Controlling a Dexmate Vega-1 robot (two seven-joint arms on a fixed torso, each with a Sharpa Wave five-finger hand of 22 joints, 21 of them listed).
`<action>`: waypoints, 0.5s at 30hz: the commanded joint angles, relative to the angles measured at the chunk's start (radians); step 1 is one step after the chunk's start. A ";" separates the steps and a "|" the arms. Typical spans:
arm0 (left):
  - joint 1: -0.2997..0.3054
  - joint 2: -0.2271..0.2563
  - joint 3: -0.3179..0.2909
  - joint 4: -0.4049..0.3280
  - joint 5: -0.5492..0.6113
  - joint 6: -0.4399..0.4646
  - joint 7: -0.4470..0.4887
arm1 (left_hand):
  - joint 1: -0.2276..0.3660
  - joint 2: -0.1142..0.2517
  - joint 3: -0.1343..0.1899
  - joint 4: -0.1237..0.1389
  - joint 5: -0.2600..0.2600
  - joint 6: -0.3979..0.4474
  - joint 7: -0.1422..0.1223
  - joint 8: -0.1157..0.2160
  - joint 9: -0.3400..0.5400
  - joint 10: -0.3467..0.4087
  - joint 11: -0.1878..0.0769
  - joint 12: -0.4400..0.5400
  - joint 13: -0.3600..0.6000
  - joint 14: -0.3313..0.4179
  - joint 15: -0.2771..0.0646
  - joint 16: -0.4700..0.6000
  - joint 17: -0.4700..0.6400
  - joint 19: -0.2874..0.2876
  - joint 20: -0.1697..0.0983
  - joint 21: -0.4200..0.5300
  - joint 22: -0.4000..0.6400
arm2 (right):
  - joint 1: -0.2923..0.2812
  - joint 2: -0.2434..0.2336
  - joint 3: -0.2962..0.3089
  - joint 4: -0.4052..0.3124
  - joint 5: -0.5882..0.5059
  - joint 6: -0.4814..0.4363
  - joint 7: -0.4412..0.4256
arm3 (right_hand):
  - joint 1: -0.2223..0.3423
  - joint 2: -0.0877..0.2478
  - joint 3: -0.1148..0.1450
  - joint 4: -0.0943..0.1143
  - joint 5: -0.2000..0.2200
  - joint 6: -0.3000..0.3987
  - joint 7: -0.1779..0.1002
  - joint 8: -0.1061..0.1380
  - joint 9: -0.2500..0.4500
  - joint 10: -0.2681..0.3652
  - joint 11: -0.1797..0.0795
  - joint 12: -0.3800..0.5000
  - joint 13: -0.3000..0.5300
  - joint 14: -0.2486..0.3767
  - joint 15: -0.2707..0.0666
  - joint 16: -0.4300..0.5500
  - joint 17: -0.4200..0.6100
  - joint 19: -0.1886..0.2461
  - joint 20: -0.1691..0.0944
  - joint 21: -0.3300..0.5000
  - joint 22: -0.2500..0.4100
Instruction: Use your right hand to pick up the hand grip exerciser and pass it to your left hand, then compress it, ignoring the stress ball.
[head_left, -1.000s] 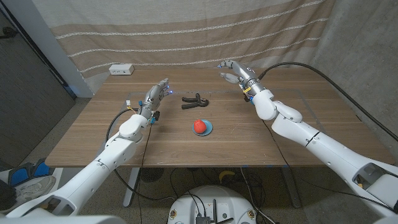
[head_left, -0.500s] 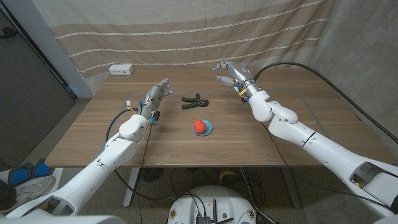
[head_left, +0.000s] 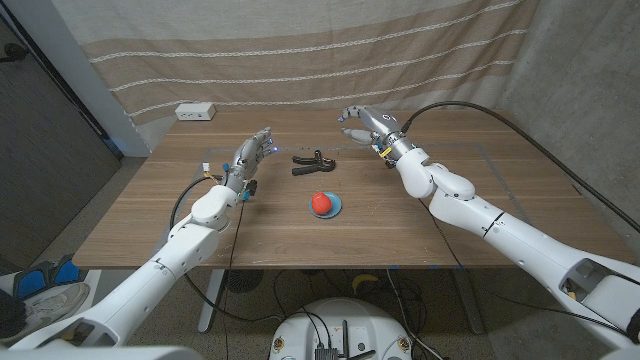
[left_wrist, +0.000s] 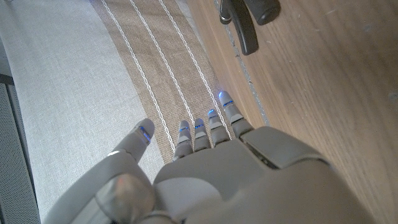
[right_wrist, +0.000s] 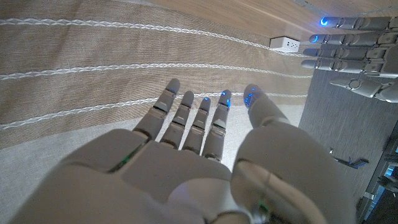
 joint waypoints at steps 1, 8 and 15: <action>0.005 0.000 -0.001 -0.005 -0.001 -0.001 0.002 | -0.007 0.018 0.004 -0.003 0.002 0.009 0.002 -0.003 0.004 0.010 -0.005 -0.001 0.003 0.010 0.001 -0.001 0.001 0.003 0.006 -0.004 0.003 | 0.010 0.005 -0.017 0.013 -0.005 0.012 0.037 | 0.005 0.009 -0.006 0.005 -0.001 0.010 0.004 0.005 0.005 0.006 0.001 0.005 0.005 0.007 -0.138 0.005 0.005 0.009 -0.004 0.006 0.006; 0.015 0.004 -0.005 -0.015 -0.001 -0.001 0.007 | -0.009 0.018 0.005 -0.003 0.002 0.012 0.004 -0.002 0.005 0.009 -0.004 -0.002 0.003 0.012 0.000 -0.002 0.001 0.003 0.006 -0.005 0.004 | 0.019 0.010 -0.027 0.028 -0.004 0.023 0.055 | 0.007 0.014 -0.015 0.013 -0.002 0.012 0.007 0.003 0.005 0.008 0.008 0.004 0.006 0.007 -0.137 0.010 0.010 0.008 -0.005 0.006 0.007; 0.023 0.005 -0.009 -0.024 -0.005 0.001 0.012 | -0.010 0.018 0.005 -0.004 0.002 0.015 0.005 -0.002 0.005 0.009 -0.003 -0.003 0.003 0.013 0.000 -0.002 0.002 0.003 0.006 -0.006 0.004 | 0.025 0.016 -0.034 0.038 -0.007 0.025 0.062 | 0.008 0.017 -0.021 0.016 -0.003 0.012 0.007 0.001 0.005 0.009 0.007 0.003 0.007 0.005 -0.138 0.012 0.013 0.008 -0.006 0.006 0.007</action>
